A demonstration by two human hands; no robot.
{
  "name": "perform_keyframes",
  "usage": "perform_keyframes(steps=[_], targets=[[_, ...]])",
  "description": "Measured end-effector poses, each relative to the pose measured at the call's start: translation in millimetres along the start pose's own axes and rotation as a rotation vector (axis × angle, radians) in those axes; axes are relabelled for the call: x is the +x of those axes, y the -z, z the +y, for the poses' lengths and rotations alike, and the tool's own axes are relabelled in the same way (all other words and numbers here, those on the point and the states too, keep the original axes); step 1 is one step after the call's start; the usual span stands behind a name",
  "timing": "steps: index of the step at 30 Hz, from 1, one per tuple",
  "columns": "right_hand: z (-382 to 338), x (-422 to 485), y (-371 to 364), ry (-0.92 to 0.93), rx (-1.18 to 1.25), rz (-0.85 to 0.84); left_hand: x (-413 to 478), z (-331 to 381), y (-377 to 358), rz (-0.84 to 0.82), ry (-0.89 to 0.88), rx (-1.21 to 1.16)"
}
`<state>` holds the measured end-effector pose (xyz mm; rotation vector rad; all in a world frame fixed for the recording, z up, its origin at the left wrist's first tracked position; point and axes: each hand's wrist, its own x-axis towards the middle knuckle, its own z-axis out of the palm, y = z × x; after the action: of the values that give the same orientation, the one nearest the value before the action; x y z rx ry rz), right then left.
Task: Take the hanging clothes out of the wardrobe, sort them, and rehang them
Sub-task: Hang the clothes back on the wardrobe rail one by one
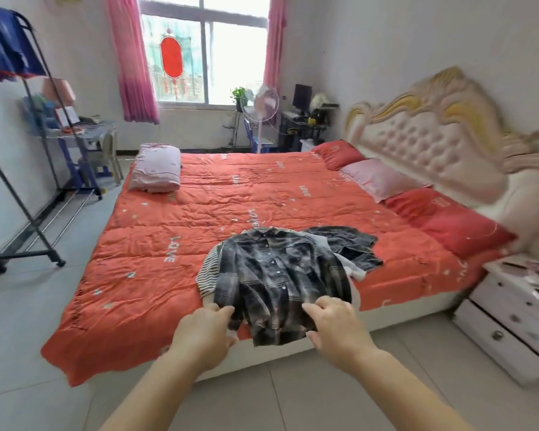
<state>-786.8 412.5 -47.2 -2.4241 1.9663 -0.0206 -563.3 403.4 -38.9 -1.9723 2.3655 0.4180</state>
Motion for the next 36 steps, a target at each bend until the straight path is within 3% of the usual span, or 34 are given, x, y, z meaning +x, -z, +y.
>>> perform_keyframes(steps=[8, 13, 28, 36], targets=[[161, 52, 6, -0.152, -0.013, -0.007, 154, 142, 13, -0.049, -0.182, 0.041], [229, 101, 1, -0.204, 0.013, -0.013, 236, 193, 15, -0.078, -0.238, 0.067], [387, 362, -30, -0.272, 0.043, -0.150, 545, 240, 21, -0.178, -0.243, 0.044], [461, 484, -54, -0.206, 0.079, -0.258, 675, 255, 26, -0.222, -0.186, 0.045]])
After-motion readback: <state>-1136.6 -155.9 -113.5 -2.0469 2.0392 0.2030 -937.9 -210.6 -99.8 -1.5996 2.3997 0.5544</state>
